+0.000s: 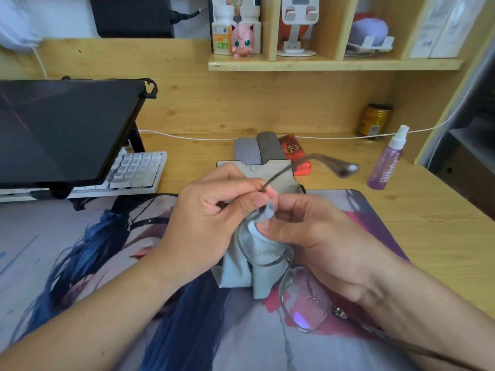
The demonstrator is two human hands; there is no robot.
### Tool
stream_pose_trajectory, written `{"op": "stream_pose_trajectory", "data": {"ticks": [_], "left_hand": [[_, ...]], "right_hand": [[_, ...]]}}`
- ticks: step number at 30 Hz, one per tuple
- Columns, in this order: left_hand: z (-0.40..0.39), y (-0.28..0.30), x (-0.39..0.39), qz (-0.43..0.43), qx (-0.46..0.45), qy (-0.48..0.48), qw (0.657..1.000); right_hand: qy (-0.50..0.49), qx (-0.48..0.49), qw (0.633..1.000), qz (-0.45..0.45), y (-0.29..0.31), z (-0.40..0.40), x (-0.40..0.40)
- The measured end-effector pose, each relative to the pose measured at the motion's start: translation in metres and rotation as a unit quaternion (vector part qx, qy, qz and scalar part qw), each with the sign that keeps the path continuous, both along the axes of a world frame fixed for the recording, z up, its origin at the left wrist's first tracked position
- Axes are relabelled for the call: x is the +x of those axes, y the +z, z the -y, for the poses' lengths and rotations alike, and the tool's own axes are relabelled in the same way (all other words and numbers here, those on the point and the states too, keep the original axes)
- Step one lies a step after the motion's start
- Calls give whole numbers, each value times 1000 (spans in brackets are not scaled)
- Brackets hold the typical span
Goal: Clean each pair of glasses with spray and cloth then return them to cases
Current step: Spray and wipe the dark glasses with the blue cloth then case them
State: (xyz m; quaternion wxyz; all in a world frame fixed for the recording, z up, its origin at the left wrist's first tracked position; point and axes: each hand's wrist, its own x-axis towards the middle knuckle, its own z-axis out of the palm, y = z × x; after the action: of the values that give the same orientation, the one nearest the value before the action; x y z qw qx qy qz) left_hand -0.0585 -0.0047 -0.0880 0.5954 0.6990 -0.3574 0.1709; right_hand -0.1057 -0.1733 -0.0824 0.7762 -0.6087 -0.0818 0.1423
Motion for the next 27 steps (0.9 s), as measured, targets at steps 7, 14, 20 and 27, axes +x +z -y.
{"op": "stream_pose_trajectory", "data": {"ticks": [7,14,20,27], "left_hand": [[-5,-1,2,21,17,1,1000],[10,-6,-2,2,31,-14,999],[10,-7,0,-22,17,-9,1000],[4,-10,-1,-20,14,-15,1000]], "right_hand": [[79,-138,987,-25,11,16,2],[-6,-56,998,-22,10,4,3],[-38,-6,998,-45,3,-1,-1],[56,-71,995,-45,8,5,-2]]}}
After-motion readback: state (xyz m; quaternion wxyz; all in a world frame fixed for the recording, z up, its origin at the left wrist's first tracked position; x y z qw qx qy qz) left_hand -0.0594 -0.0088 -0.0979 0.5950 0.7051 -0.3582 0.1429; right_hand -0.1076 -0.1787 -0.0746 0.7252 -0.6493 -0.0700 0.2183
